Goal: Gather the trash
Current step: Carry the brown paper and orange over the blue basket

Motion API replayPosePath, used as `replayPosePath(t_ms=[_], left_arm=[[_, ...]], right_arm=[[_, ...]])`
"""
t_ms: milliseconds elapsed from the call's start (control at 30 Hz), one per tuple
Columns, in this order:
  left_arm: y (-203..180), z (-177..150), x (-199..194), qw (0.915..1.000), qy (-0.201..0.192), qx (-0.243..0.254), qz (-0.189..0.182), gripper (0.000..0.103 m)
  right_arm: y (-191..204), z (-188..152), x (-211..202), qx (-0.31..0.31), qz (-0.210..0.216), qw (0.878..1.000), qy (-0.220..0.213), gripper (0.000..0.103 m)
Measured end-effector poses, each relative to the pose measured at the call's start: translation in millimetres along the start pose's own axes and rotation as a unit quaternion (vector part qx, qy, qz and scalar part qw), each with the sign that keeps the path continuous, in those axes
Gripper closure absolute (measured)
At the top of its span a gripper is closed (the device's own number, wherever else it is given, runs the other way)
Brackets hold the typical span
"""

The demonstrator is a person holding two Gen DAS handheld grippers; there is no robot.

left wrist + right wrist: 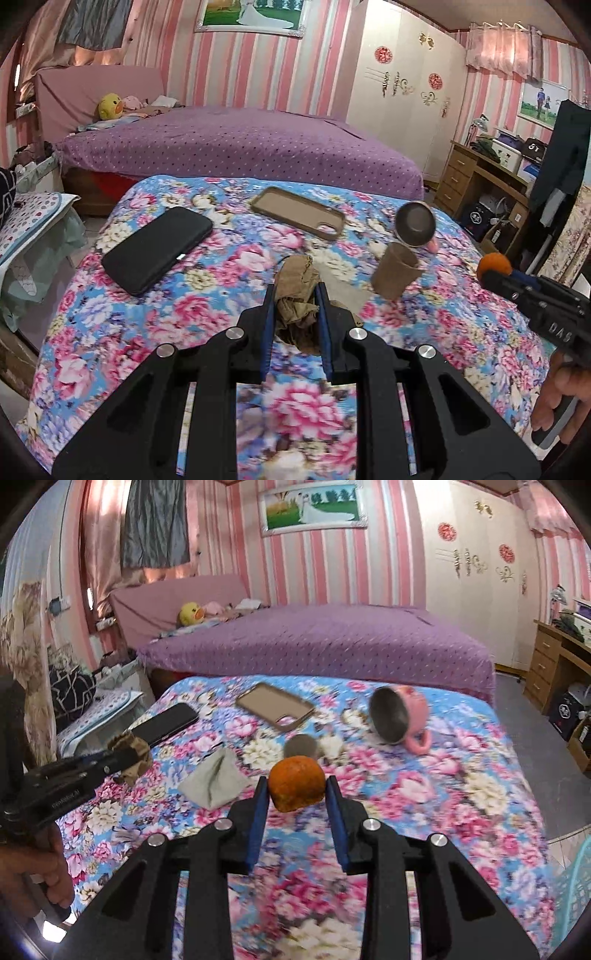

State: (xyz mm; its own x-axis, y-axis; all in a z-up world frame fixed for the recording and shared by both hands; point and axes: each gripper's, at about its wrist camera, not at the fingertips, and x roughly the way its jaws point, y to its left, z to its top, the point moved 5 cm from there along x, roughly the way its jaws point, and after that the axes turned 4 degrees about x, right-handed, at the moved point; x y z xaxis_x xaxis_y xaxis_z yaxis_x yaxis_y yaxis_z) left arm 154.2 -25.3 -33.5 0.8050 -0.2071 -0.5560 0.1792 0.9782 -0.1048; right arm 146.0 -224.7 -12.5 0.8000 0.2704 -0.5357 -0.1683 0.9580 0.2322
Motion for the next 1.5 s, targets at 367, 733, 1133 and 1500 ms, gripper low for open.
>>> replayPosePath(t_ms=[367, 733, 1133, 1500], left_arm=[[-58, 3, -11, 0.999, -0.014, 0.018, -0.04, 0.084], [-163, 32, -11, 0.9945, -0.025, 0.067, -0.076, 0.084], [-314, 42, -7, 0.9801, -0.029, 0.12, -0.155, 0.084], [-403, 23, 14, 0.9657, -0.006, 0.151, -0.211, 0.083]], right_arm=[[-74, 13, -61, 0.022, -0.048, 0.998, -0.04, 0.072], [-156, 18, -118, 0.069, -0.109, 0.988, -0.082, 0.072], [-255, 0, -183, 0.116, -0.2, 0.968, -0.092, 0.072], [-322, -24, -212, 0.163, -0.242, 0.953, -0.083, 0.071]])
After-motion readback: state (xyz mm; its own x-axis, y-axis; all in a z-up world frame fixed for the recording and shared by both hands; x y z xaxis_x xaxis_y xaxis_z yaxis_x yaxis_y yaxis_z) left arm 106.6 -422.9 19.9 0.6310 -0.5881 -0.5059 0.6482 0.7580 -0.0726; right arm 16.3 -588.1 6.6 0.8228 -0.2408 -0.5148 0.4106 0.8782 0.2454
